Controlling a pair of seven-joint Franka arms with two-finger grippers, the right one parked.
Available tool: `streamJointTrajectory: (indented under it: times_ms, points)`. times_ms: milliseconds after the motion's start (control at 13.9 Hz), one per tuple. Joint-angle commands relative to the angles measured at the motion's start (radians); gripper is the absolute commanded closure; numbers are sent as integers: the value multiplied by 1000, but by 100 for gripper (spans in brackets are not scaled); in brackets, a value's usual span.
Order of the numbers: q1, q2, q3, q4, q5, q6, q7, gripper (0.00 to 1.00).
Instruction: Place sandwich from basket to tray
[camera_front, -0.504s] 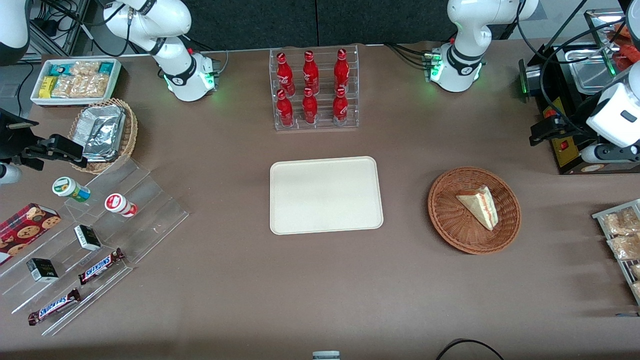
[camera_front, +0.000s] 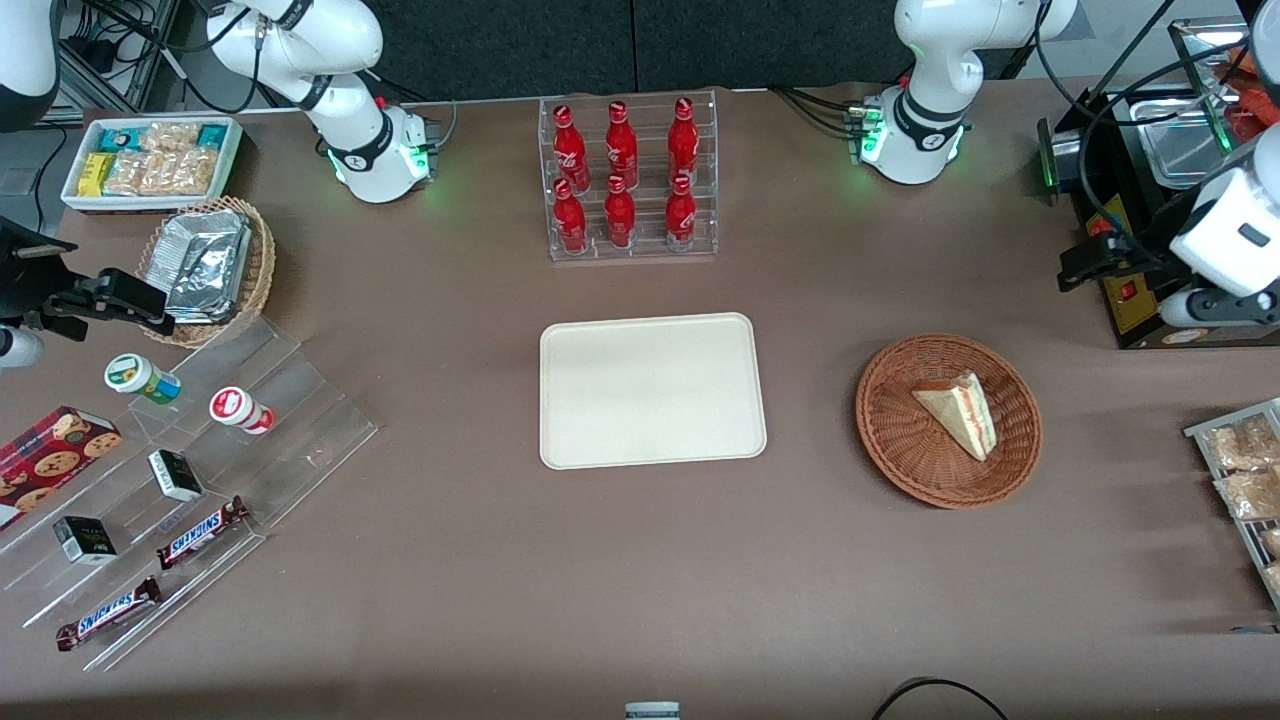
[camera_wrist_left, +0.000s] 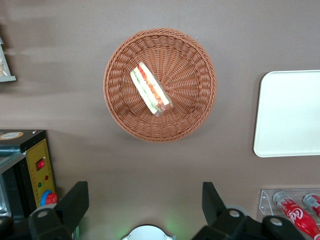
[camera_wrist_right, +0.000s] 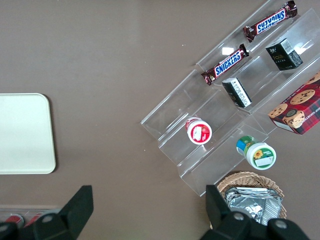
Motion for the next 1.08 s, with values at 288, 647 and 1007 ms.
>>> streamJointTrajectory:
  times_ms: [288, 647, 1007]
  points:
    - [6, -34, 3, -349, 3, 299, -4, 0]
    - [6, -28, 3, -484, 5, 543, -75, 0]
    - [-3, 11, -1, -581, 6, 768, -366, 0]
